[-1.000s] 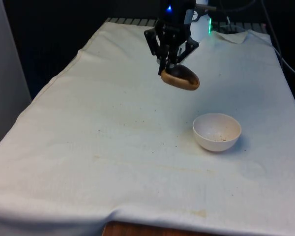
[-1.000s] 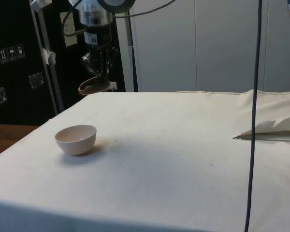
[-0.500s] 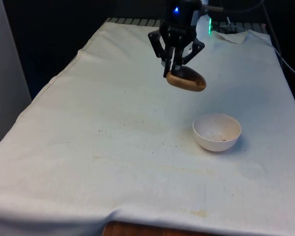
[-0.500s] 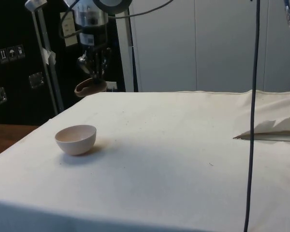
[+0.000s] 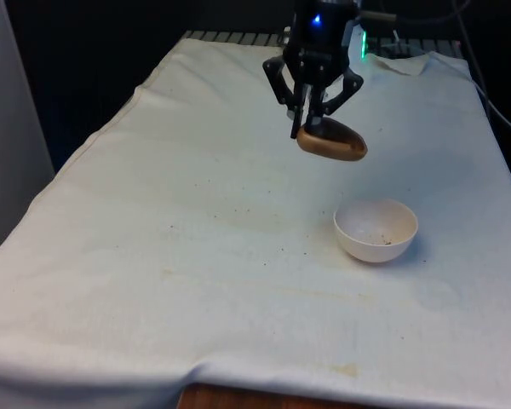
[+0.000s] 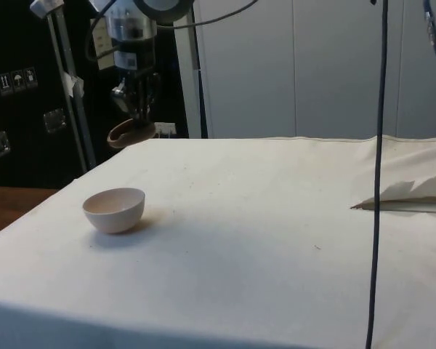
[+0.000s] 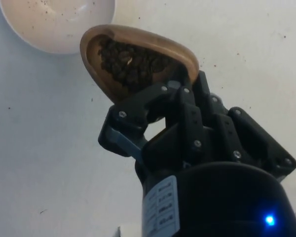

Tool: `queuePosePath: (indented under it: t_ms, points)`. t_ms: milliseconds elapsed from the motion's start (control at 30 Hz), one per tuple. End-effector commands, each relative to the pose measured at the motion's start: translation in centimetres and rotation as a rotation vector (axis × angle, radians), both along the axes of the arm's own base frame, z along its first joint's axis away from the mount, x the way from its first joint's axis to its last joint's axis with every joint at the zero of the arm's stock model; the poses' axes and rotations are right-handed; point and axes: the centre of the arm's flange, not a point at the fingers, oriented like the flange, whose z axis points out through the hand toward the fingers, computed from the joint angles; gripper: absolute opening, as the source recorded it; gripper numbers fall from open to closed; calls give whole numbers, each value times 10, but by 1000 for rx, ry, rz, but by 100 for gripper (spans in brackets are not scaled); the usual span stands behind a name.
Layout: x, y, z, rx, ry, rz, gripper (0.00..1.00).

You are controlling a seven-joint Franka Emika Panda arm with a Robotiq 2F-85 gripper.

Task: Pour the coffee beans from the cup into the bowl.

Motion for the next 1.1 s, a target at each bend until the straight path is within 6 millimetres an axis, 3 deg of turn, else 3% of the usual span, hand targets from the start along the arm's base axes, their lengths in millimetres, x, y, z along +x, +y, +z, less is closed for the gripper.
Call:
queuePosePath:
  t_ms: [0,533,1067]
  points:
    - [1,2,0,0,1,15,0]
    - [4,2,-3,-33,9,101,0]
    - [21,2,-8,-117,2,170,0]
